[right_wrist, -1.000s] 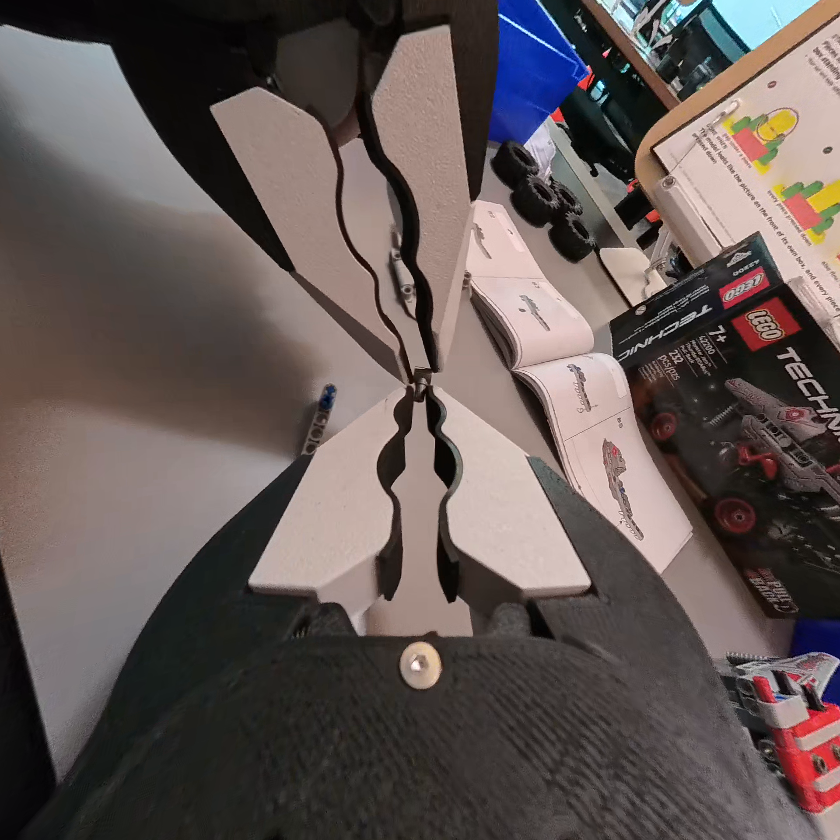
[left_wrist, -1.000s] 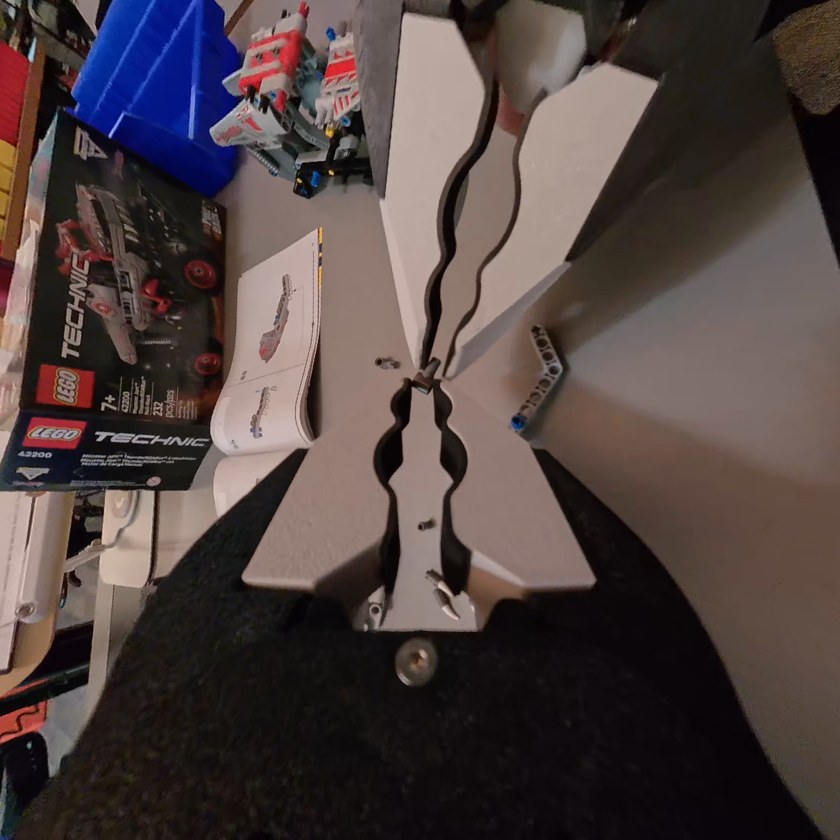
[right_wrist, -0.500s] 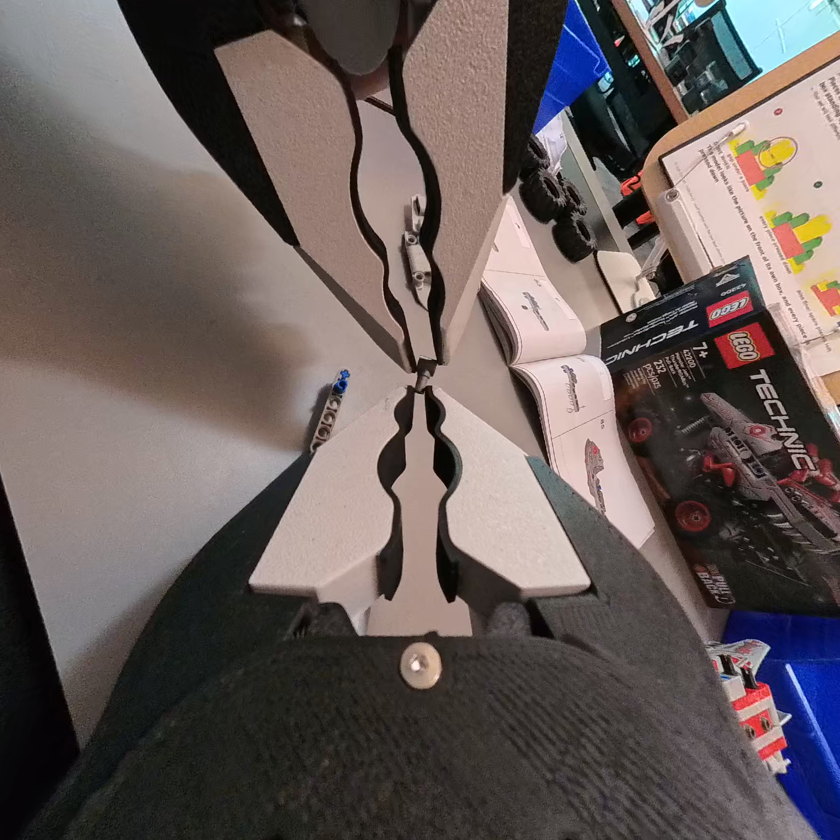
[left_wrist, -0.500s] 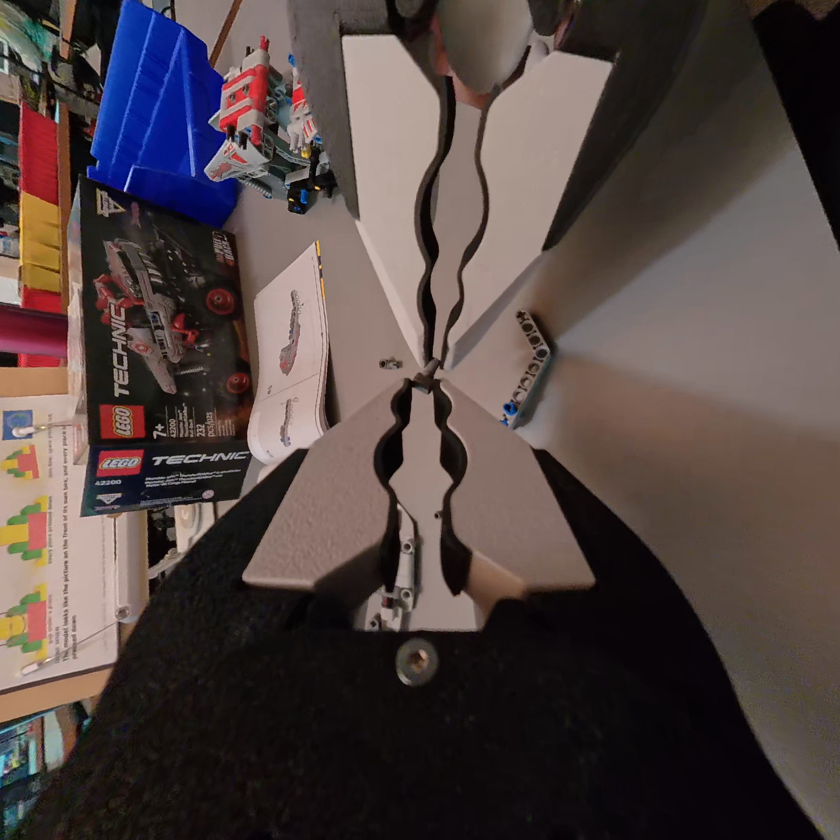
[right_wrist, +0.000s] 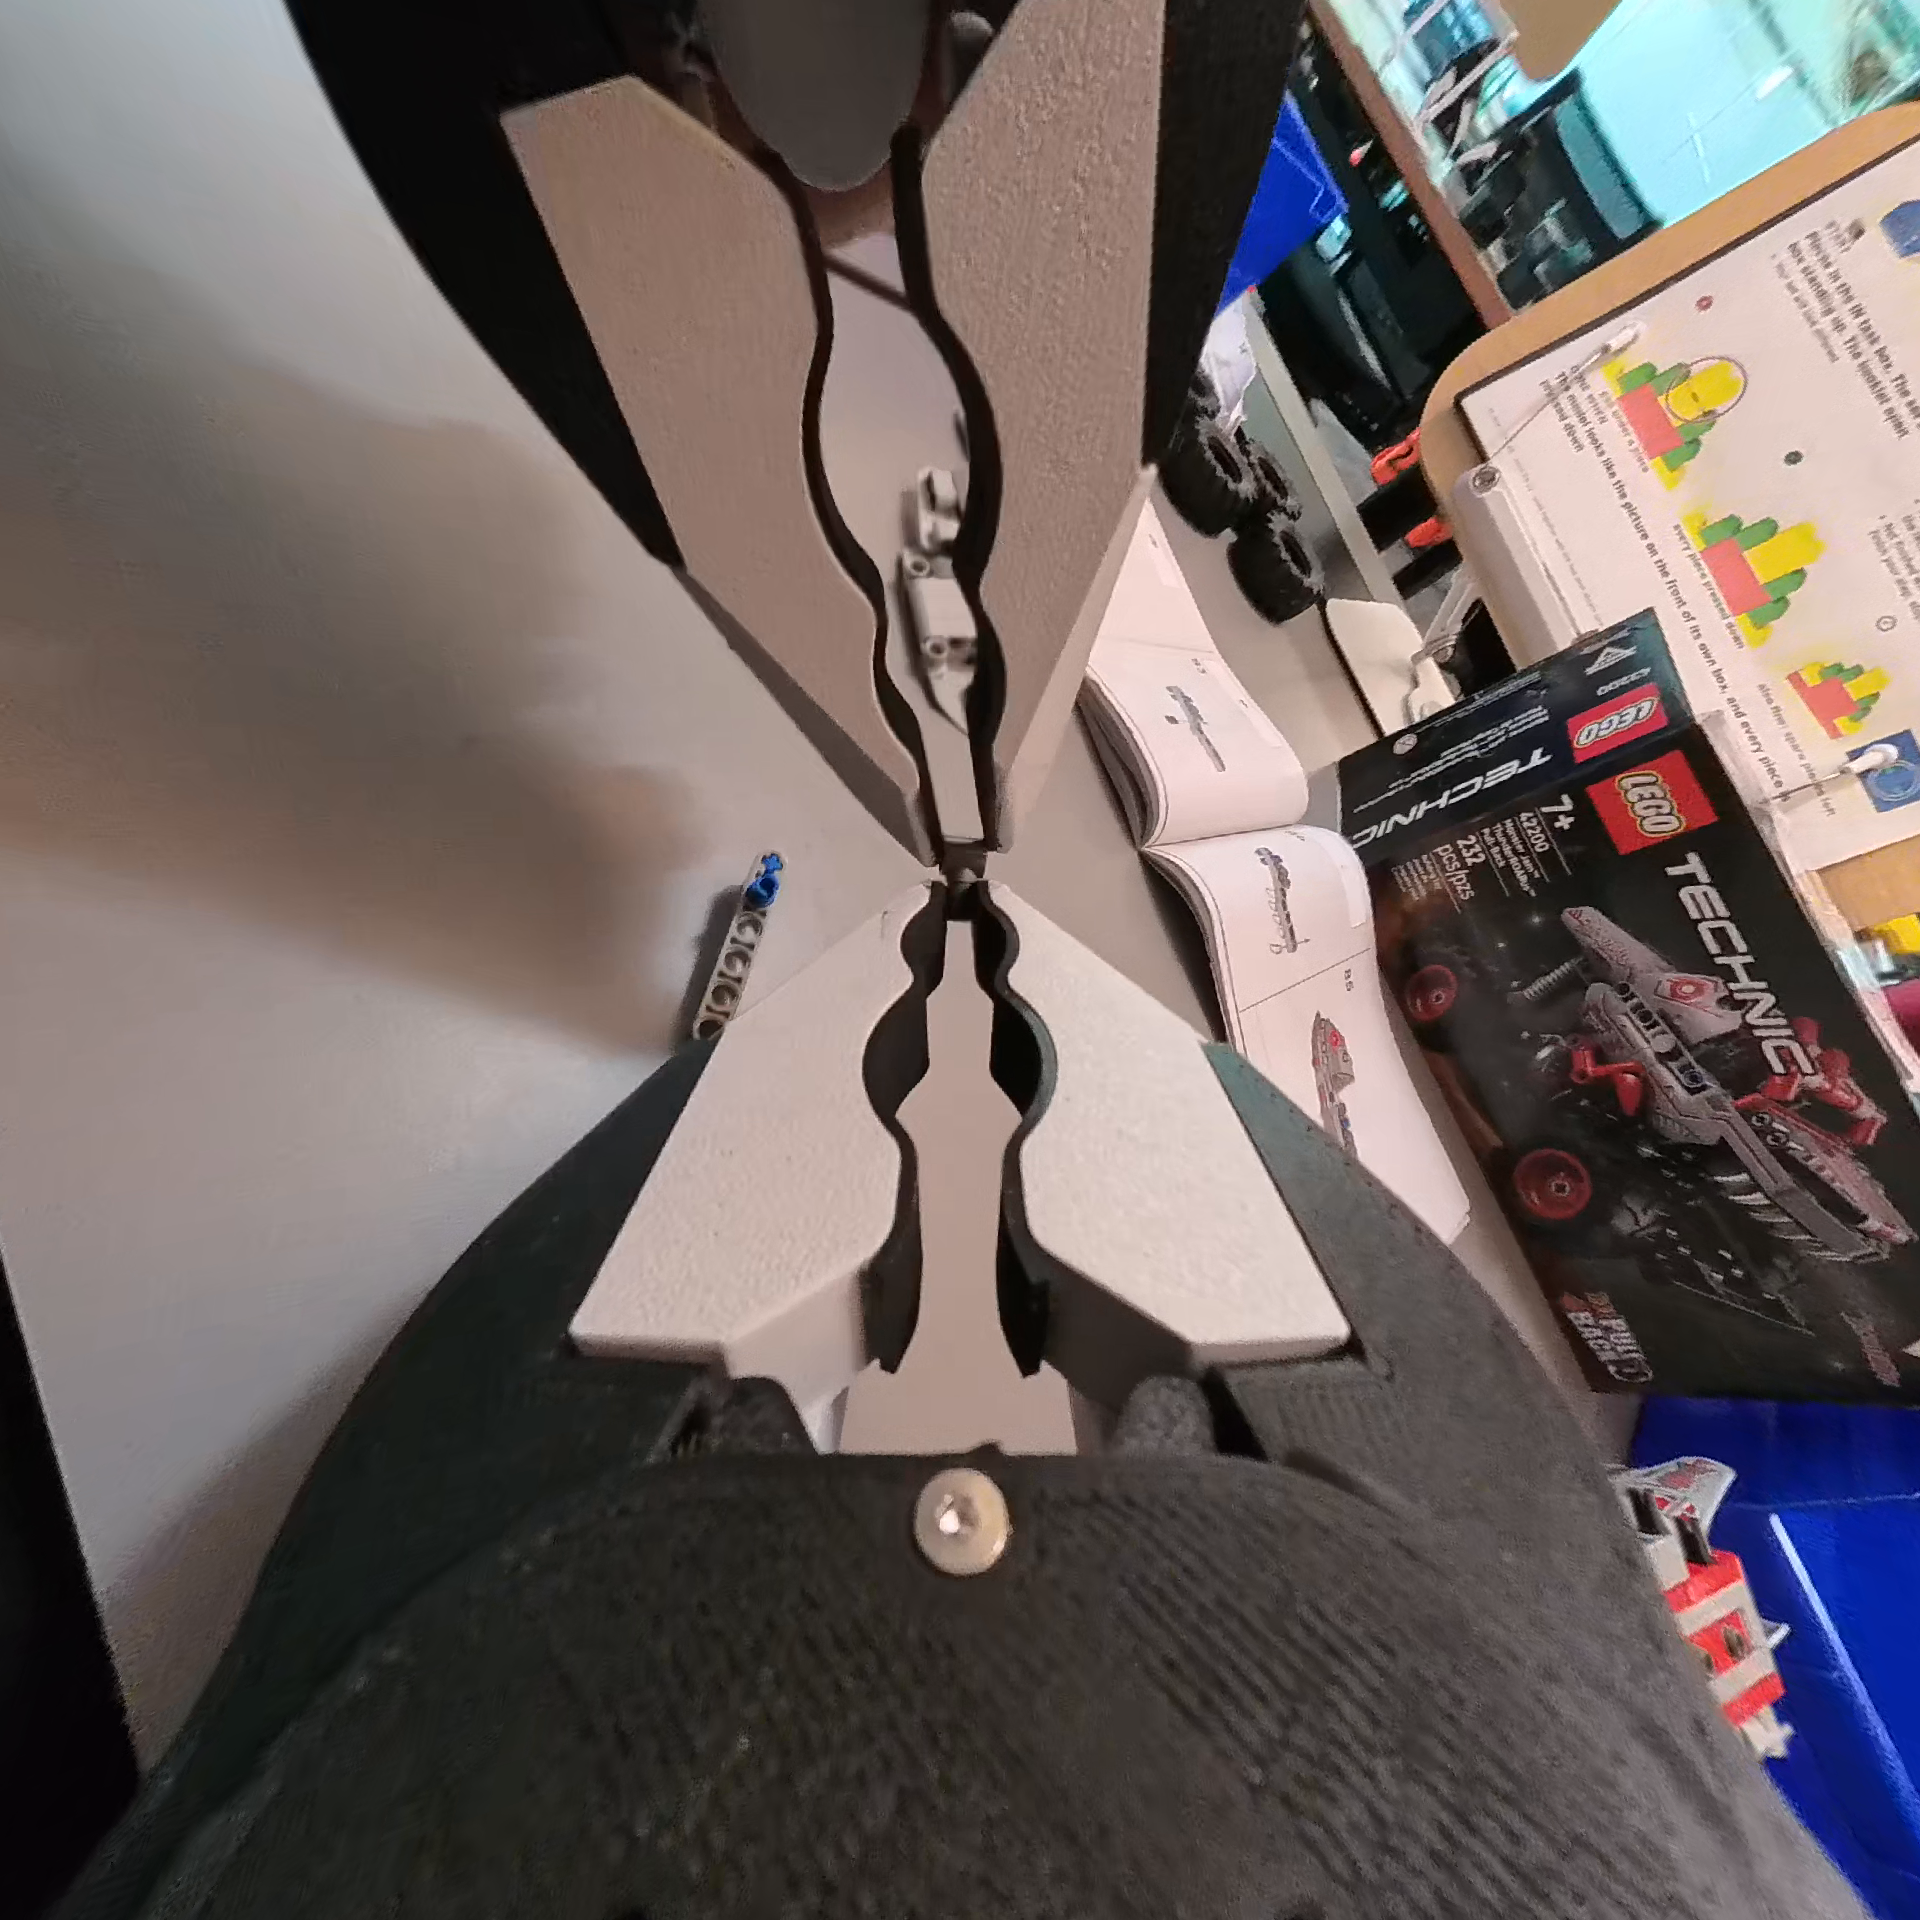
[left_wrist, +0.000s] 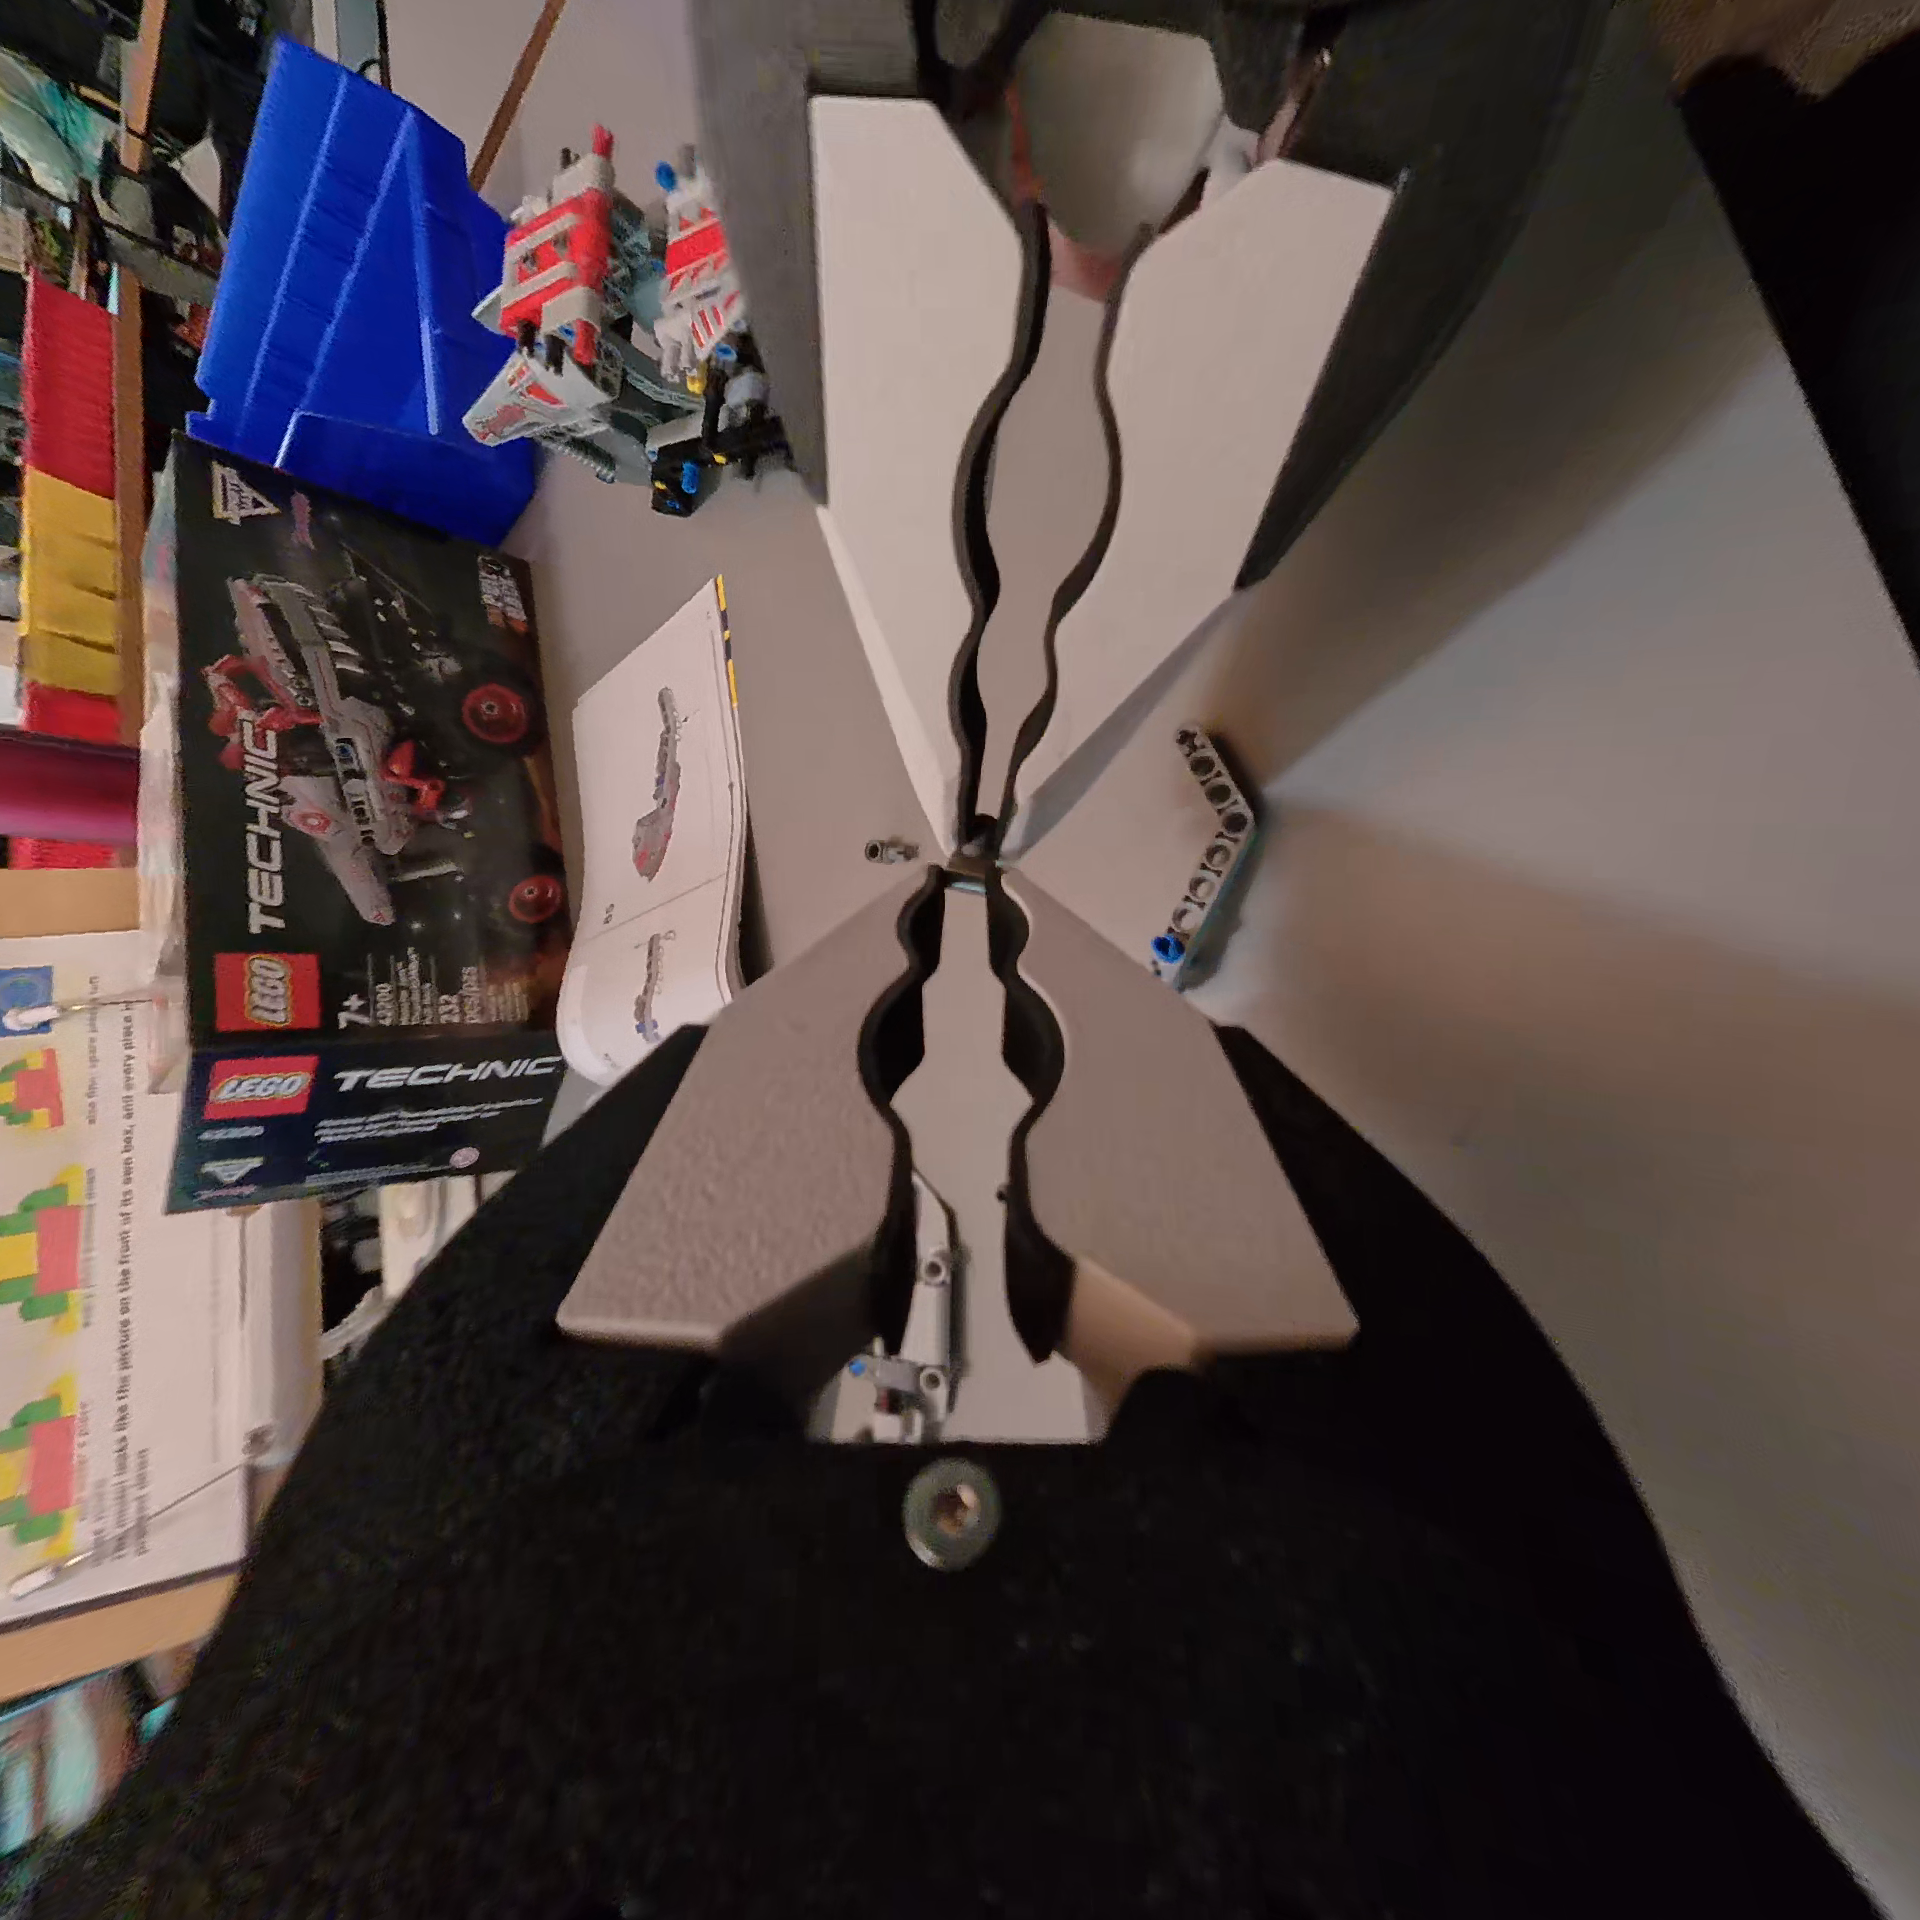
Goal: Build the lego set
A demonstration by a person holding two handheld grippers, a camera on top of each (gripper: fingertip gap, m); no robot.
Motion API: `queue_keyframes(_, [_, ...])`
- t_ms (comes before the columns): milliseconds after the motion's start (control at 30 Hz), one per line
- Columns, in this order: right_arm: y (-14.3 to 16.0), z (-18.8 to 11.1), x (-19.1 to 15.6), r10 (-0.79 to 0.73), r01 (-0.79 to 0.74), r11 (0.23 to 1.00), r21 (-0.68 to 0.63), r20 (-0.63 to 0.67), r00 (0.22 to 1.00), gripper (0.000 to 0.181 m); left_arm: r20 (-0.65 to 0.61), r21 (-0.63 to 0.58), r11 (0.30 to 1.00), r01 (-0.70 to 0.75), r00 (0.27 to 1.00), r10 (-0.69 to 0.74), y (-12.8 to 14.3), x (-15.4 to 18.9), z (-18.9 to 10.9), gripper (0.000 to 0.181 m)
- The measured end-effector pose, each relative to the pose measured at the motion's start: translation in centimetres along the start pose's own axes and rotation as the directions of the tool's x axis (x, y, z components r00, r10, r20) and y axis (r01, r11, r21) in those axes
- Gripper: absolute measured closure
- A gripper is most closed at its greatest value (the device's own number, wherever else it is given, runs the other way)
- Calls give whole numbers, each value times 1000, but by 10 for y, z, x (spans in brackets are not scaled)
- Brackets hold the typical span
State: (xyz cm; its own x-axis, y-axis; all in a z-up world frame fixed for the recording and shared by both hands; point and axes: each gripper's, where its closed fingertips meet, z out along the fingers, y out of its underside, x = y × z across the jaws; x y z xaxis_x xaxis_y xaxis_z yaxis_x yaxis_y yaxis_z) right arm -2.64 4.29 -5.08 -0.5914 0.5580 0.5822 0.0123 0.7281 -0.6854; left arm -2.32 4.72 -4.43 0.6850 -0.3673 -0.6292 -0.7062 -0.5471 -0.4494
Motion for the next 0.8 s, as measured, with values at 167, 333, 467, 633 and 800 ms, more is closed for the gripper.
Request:
queue_keyframes(167, [-8,-4,-4,2,-4,993,117,16,1000,179,-105,122,991,49,994,-36,-6,8,-8,176])
queue_keyframes(333, [-15,-8,-9,9,-17,984,180,45,999,179,-155,160,984,75,987,-50,-7,10,-11,176])
queue_keyframes(467, [-17,-9,-5,31,-37,977,208,33,999,179,-151,196,975,103,986,-74,-10,6,-13,176])
queue_keyframes(633, [-19,-12,-6,38,-49,971,232,52,998,179,-179,198,974,110,981,-75,-10,8,-14,176])
queue_keyframes(800, [-20,-13,-5,53,-65,966,250,52,997,179,-197,228,965,129,977,-84,-13,7,-17,176])
